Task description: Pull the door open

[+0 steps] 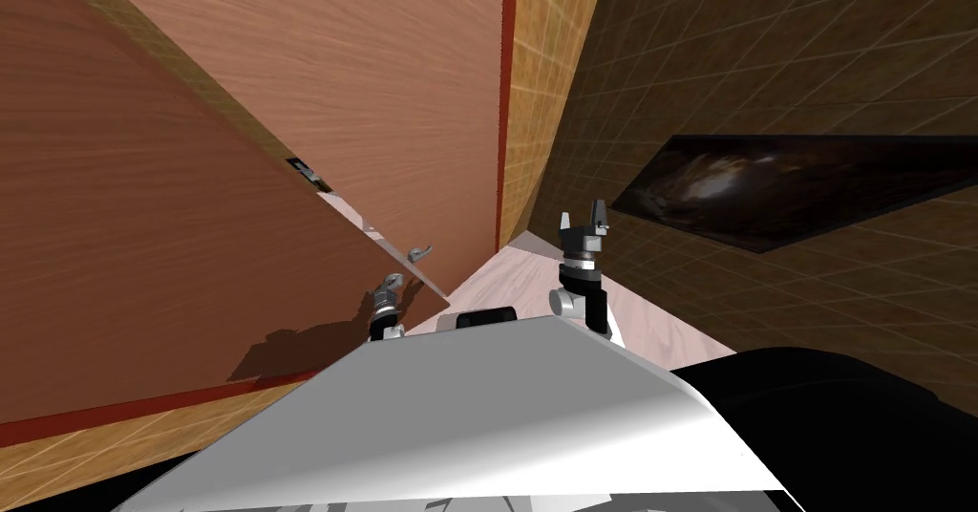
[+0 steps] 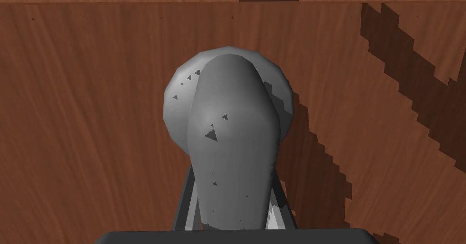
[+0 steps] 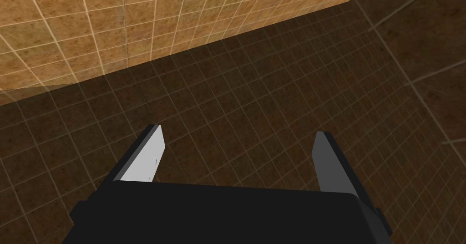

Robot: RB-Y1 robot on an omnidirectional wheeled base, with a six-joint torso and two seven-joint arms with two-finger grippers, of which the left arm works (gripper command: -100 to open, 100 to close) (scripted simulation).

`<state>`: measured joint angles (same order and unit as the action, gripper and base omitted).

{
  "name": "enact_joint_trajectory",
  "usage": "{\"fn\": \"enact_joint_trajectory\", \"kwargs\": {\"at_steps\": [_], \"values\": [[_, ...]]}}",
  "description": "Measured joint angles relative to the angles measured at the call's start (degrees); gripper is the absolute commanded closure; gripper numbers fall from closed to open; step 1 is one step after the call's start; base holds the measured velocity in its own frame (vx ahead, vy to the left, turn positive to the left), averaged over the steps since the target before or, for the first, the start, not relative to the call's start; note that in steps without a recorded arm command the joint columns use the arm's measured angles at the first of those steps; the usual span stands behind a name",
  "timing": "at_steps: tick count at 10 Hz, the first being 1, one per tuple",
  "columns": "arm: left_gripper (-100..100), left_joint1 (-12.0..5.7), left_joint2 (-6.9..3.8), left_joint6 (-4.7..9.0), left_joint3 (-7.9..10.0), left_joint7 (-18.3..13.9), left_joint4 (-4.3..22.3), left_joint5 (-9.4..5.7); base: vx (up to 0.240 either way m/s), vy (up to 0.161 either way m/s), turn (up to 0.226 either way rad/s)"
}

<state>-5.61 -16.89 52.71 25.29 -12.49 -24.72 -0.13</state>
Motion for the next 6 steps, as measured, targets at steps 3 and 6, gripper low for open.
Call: {"fn": "enact_joint_trajectory", "kwargs": {"at_steps": [3,6], "values": [[100,-0.49,-0.42,1.09,-1.46,-1.1,1.5,1.1,-0.243,0.025,-0.055],[100,-0.95,-0.73,1.64,-3.75,-2.8,2.0,2.8,-0.217,0.035,-0.092]]}}
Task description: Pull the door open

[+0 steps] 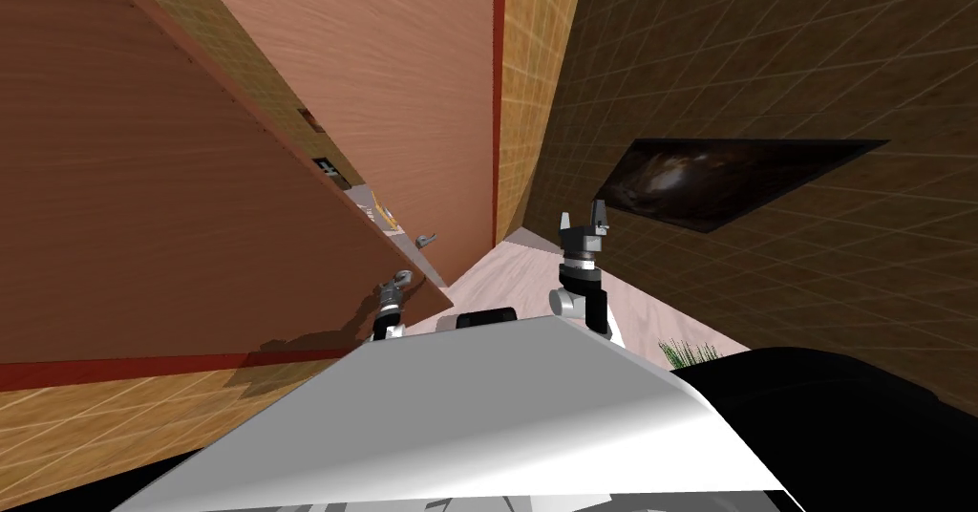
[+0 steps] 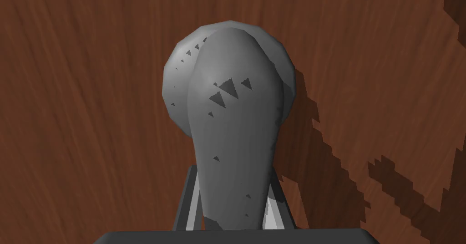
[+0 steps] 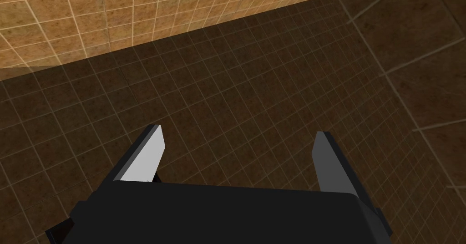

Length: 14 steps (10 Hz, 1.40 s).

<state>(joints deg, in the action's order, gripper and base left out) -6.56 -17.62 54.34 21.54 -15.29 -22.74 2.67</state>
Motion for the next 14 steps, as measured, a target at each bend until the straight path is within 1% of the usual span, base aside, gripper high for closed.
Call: {"fn": "enact_joint_trajectory", "kwargs": {"at_steps": [1,2,3,4,5,6,7,8,9,10,11,12,13,14], "values": [[100,0.13,0.11,0.19,-0.49,-0.4,-0.4,0.36,-0.038,-0.007,0.015],[100,0.28,0.24,0.09,-0.7,-0.5,-0.5,0.51,0.013,-0.014,0.026],[100,1.29,0.62,-0.87,-0.76,-0.5,-2.4,0.56,-0.126,0.011,-0.116],[100,0.31,-0.3,-0.25,-1.49,-1.3,-1.2,1.11,-0.15,0.029,-0.101],[100,-0.74,-0.74,0.74,-1.9,-1.7,0.1,1.43,-0.062,0.026,-0.029],[100,0.89,-0.07,-0.69,-2.23,-1.9,-3.4,1.67,-0.016,0.014,-0.007],[100,1.13,0.07,-1.25,-2.31,-1.9,-3.9,1.73,-0.138,0.022,-0.063],[100,1.2,-0.32,-0.92,-2.76,-2.5,-4.1,2.17,-0.208,0.055,-0.081],[100,0.88,-0.61,-0.1,-3.19,-3.0,-3.4,2.56,-0.202,0.041,-0.067],[100,1.81,-0.49,-0.39,-3.78,-3.6,-5.0,3.06,-0.239,0.026,-0.057],[100,1.91,-0.64,-0.28,-4.35,-4.1,-5.1,3.58,-0.257,0.028,-0.074],[100,2.13,-0.68,0.16,-4.93,-4.6,-5.2,4.17,-0.281,0.052,-0.091],[100,1.93,-1.02,1.08,-5.69,-5.2,-4.3,4.86,-0.294,0.046,-0.073],[100,3.33,-0.93,0.57,-6.44,-6.1,-6.7,5.52,-0.165,0.024,-0.002]]}}
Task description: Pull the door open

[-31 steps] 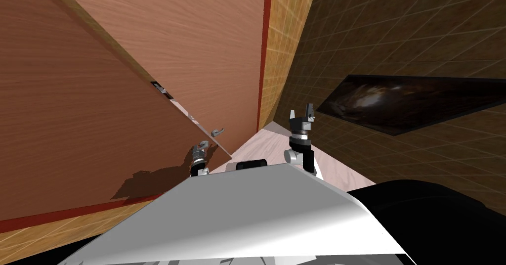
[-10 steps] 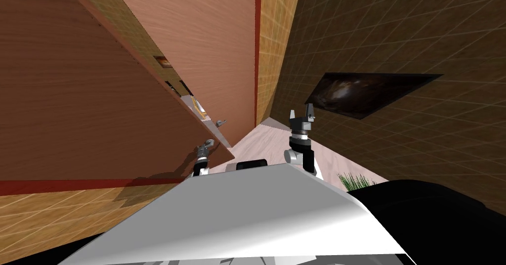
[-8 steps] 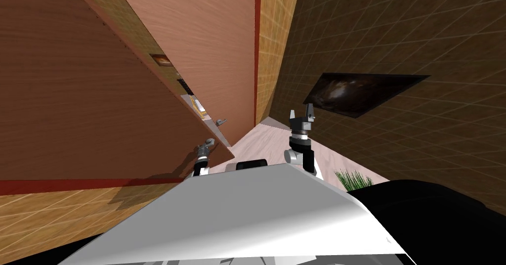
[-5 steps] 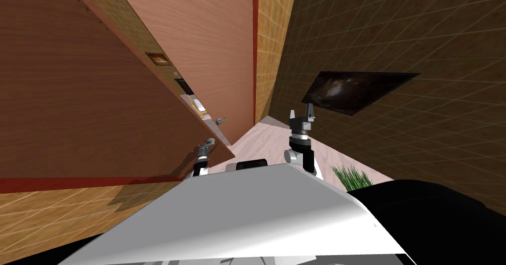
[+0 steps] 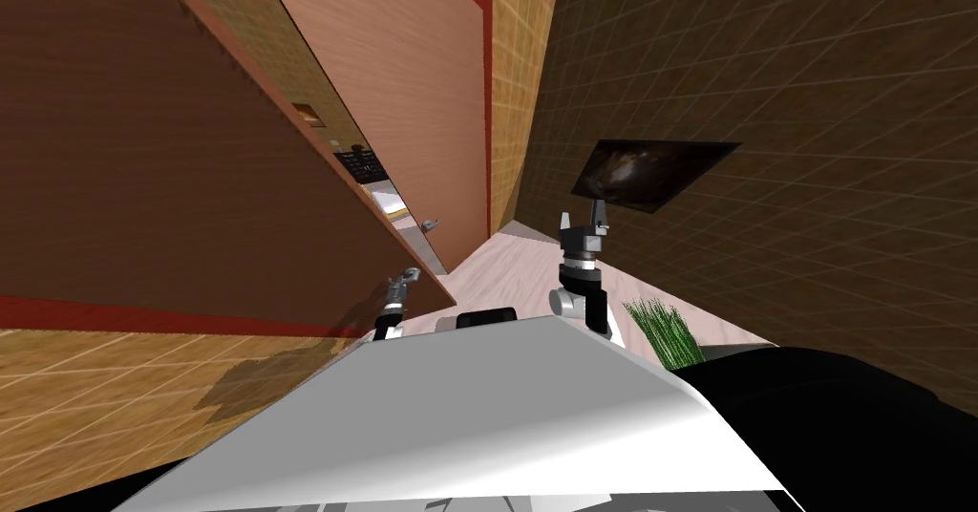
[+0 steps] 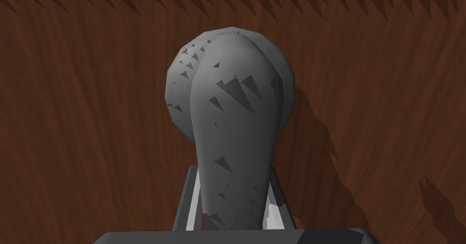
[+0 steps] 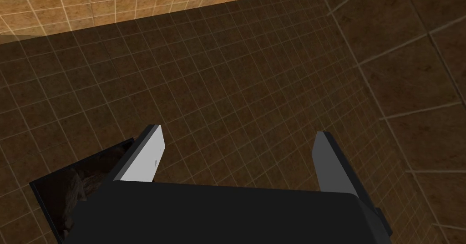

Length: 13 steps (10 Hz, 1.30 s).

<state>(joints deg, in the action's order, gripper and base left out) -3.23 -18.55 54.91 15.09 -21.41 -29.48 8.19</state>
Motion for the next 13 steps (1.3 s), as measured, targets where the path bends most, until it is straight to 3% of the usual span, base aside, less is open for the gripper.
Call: {"fn": "enact_joint_trajectory", "kwargs": {"at_steps": [2,4,6,8,11,13], "values": [[100,-0.18,0.07,0.5,-0.51,-0.3,1.5,0.42,-0.023,0.002,0.021],[100,0.62,-0.44,0.94,-0.69,-1.0,0.9,0.8,-0.158,0.051,-0.126],[100,0.82,-1.5,3.44,-1.13,-2.2,1.9,1.64,-0.221,0.069,-0.151],[100,2.12,-2.4,5.74,-2.01,-3.9,2.1,2.88,-0.221,0.049,-0.112],[100,4.55,-3.39,7.69,-2.98,-6.1,0.8,4.41,-0.202,0.041,-0.09],[100,4.71,-3.79,8.69,-3.28,-6.6,1.7,4.85,-0.098,0.044,-0.067]]}}
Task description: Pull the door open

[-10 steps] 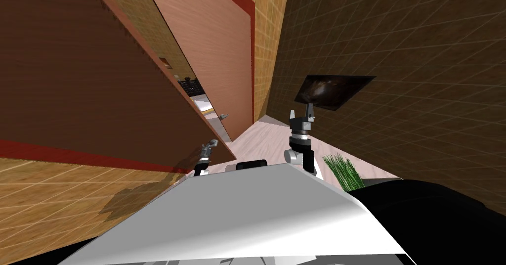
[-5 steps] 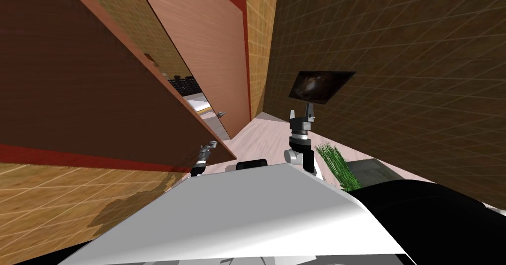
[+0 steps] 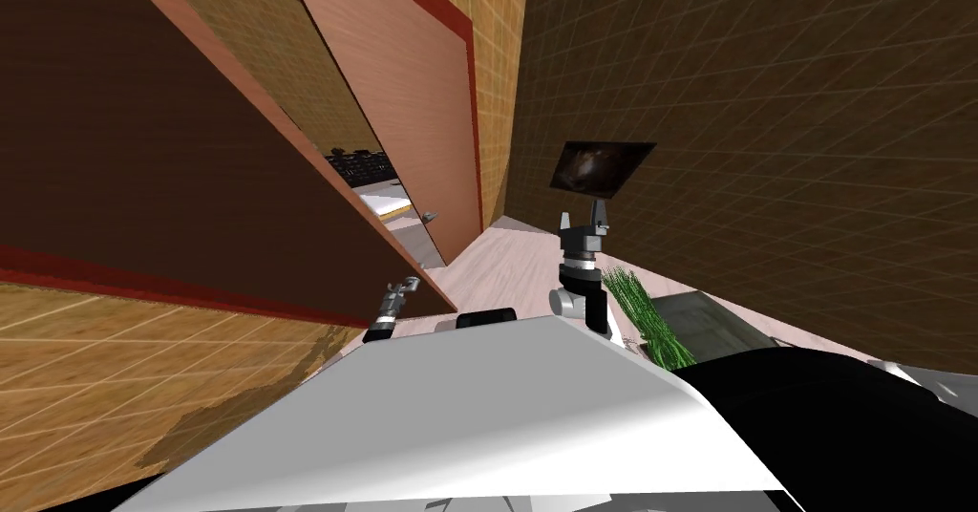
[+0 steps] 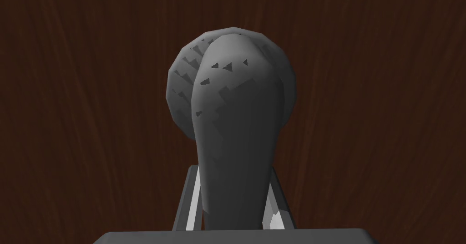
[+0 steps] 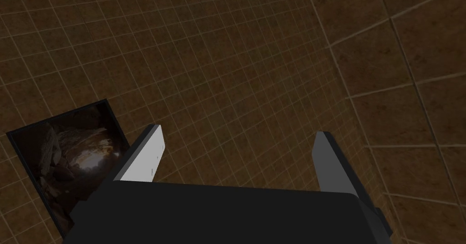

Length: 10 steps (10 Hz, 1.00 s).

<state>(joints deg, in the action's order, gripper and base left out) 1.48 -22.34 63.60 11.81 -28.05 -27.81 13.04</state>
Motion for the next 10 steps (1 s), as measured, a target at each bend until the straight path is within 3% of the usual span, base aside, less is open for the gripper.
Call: {"fn": "enact_joint_trajectory", "kwargs": {"at_steps": [1,3,4,5,8,10], "values": [[100,0.96,-0.1,0.07,0.08,-0.2,-0.9,0.23,-0.164,0.045,-0.154],[100,0.49,-0.97,2.8,0.26,-0.7,1.6,0.63,-0.166,0.061,-0.158],[100,1.99,-1.13,3.5,0.34,-1.2,0.4,0.95,-0.201,0.071,-0.192],[100,1.81,-1.61,5.24,0.39,-1.4,2.1,1.32,-0.206,0.077,-0.209],[100,4.74,-1.97,7.69,0.41,-2.5,0.8,2.43,-0.169,0.062,-0.102],[100,5.3,-2.33,9.12,0.46,-2.8,1.6,2.85,-0.125,0.044,-0.107]]}}
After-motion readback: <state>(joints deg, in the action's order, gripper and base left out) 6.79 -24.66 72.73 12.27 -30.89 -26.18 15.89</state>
